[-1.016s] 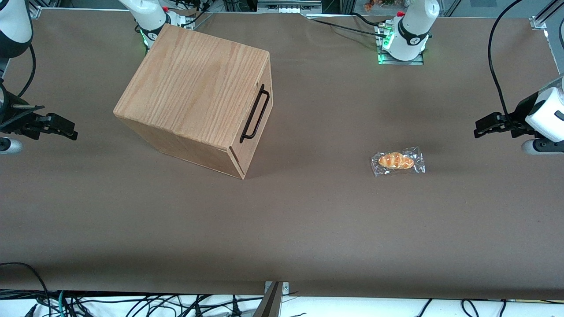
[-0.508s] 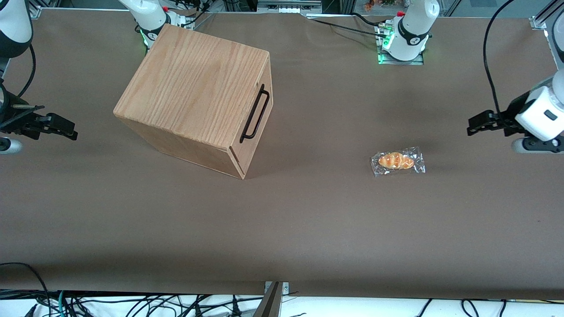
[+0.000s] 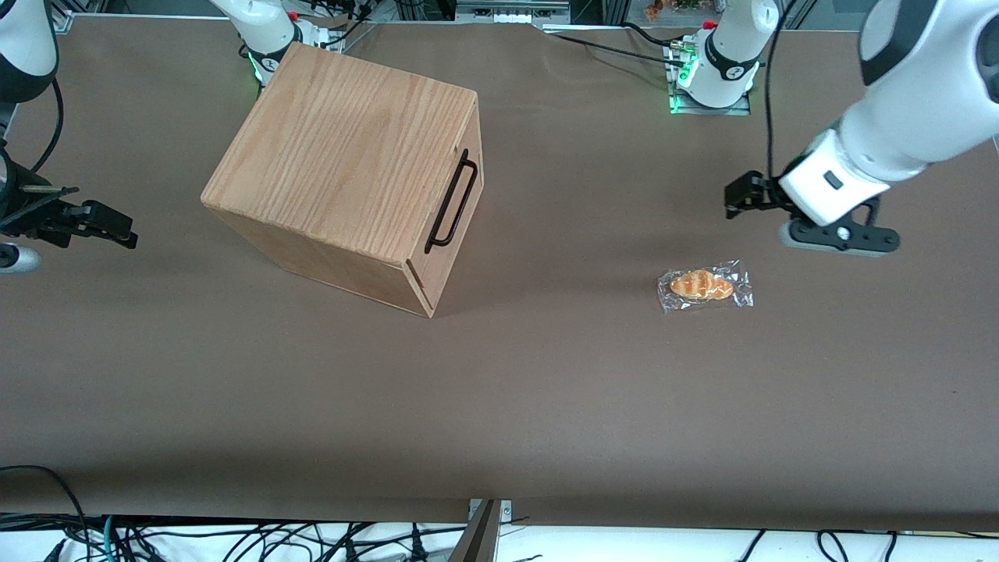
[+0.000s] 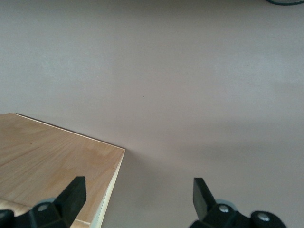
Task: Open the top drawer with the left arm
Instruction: 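Move the open left gripper toward the black drawer handle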
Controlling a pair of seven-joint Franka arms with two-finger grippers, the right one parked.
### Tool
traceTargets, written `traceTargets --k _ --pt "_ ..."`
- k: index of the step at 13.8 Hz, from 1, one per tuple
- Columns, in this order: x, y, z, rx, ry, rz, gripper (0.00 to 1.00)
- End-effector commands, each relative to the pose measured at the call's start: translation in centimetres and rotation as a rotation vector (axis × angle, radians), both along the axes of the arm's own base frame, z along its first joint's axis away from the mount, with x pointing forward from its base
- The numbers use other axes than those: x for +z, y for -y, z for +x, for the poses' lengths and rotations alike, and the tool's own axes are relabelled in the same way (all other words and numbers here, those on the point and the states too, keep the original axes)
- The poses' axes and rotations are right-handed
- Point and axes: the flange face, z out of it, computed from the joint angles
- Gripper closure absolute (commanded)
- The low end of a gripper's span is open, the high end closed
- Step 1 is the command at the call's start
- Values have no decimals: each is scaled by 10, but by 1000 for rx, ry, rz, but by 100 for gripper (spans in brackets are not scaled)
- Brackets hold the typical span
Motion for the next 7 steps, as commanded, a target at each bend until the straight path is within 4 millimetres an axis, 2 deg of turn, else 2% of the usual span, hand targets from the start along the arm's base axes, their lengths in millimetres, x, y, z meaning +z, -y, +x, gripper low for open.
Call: traceTargets --k 1,7 --pt "8 34 -9 26 -17 -16 0" --pt "-11 118 -33 66 -61 7 0"
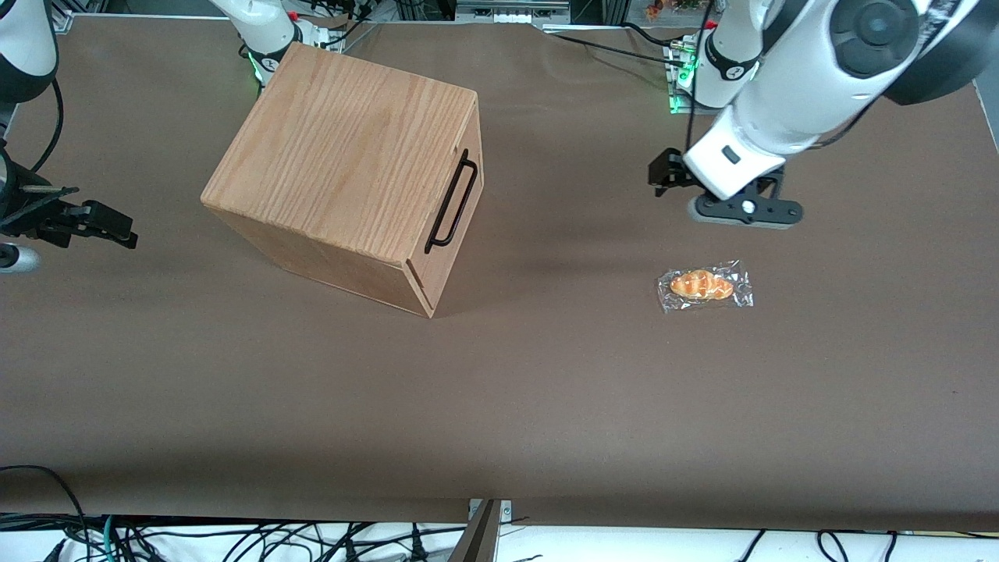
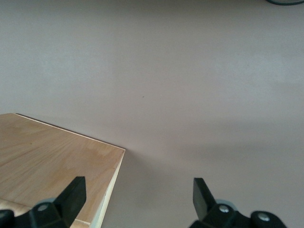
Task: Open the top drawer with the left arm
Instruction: 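Move the open left gripper toward the black drawer handle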
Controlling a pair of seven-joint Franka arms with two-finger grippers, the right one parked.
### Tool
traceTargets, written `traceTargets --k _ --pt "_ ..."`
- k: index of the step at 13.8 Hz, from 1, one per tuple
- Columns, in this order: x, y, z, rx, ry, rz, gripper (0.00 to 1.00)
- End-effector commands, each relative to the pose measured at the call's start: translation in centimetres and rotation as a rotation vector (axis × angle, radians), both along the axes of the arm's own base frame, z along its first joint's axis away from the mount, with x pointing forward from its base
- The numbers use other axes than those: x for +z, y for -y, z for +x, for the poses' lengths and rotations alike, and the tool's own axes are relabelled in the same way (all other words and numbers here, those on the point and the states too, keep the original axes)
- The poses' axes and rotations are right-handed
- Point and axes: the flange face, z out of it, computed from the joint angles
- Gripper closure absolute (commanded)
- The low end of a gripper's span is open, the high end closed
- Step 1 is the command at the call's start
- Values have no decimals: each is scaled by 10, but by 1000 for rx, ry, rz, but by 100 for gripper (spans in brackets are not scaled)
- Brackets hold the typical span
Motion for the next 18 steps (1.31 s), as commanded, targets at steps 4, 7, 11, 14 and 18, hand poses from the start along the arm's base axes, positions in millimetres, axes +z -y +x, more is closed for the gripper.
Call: traceTargets --k 4,7,11,14,18 --pt "-16 74 -4 68 -71 -47 0" --pt "-29 97 -1 39 -91 -62 0" --pt "-45 127 -6 30 -91 -92 0" --pt "-54 146 -10 11 -84 -113 0" --pt "-75 190 -23 52 -70 -133 0"
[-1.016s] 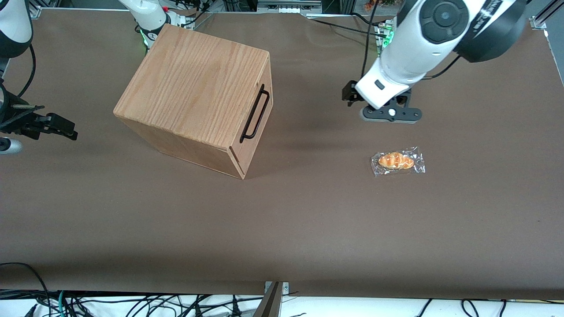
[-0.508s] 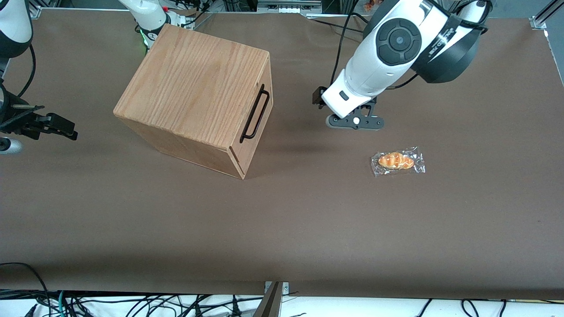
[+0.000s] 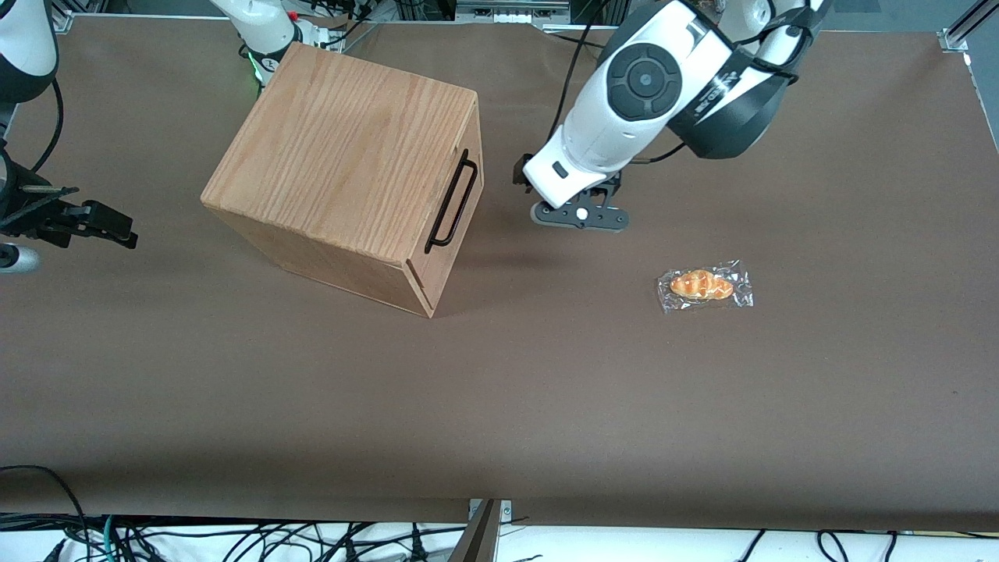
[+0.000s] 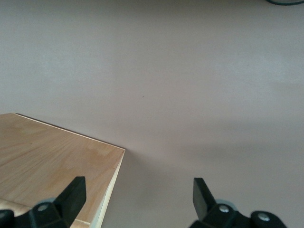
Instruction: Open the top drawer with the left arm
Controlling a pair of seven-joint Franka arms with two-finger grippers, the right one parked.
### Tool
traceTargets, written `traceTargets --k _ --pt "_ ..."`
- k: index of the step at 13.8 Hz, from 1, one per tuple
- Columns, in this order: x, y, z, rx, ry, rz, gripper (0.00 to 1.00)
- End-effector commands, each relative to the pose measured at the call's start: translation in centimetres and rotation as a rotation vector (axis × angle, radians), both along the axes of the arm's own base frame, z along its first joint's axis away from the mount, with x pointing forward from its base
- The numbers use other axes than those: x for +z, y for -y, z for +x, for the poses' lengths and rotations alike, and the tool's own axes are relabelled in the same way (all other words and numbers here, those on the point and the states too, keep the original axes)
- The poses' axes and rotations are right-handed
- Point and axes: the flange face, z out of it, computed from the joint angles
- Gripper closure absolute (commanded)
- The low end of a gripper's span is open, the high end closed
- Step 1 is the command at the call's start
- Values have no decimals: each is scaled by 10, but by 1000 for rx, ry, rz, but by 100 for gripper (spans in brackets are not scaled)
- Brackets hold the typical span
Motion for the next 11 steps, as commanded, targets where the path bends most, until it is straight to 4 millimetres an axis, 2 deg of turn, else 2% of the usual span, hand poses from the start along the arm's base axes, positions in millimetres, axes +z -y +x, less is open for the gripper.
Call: traceTargets --k 1,7,11 --pt "-7 28 -4 51 -9 -27 0" --pt "-15 37 -5 79 -10 -31 0" --pt "-28 64 -15 103 5 -57 0"
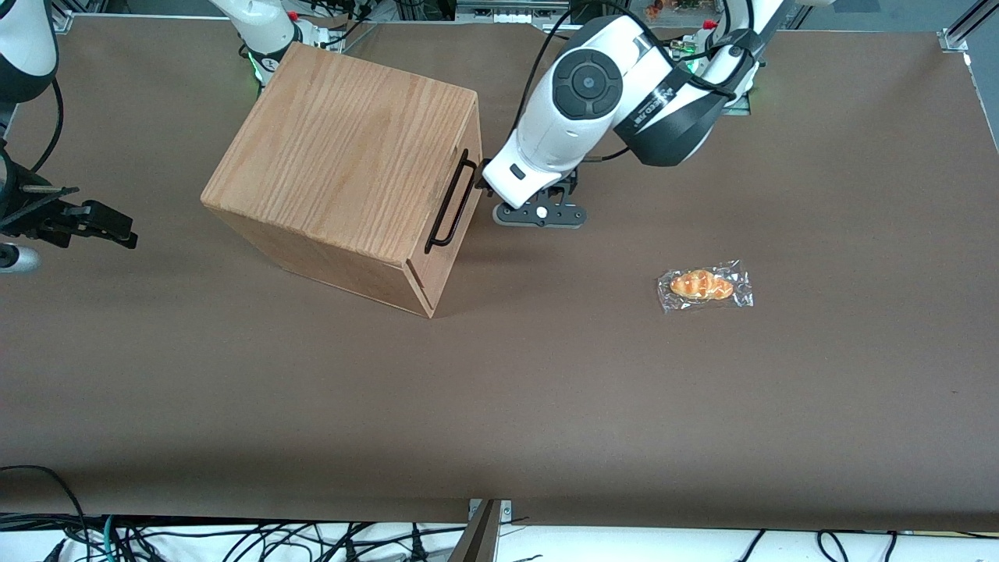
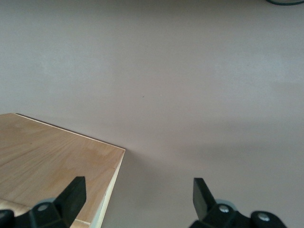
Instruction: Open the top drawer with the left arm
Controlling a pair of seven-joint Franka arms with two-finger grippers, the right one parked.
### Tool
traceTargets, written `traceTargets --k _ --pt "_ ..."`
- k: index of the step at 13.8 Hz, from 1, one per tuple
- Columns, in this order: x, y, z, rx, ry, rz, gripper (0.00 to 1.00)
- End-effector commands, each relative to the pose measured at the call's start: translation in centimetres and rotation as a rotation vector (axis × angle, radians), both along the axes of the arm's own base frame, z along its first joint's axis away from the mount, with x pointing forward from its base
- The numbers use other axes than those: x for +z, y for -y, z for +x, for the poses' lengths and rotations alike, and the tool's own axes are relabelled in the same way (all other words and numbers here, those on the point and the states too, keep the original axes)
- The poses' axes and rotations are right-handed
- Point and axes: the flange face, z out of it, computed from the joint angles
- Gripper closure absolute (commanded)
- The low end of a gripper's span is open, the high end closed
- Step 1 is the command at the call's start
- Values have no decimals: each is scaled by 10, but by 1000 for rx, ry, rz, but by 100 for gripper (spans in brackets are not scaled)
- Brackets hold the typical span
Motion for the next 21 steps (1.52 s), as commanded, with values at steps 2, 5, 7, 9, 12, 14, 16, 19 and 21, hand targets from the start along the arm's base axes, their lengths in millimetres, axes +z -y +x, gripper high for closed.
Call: traceTargets --k 2,5,7,9,12,14,16,19,21 --pt "-6 21 -3 19 -7 -29 0" --pt "-15 24 0 21 0 -36 0" --pt "-30 33 -2 16 -5 -41 0" --pt "-33 44 -10 0 -3 -47 0" --pt "-38 45 -10 0 -10 -45 0" --pt "-39 49 -14 -12 -7 -43 0" --pt "-44 50 -14 -16 -11 -38 0" --pt "-52 50 -13 -20 -15 -34 0" --pt "-54 51 -10 -14 0 -44 0"
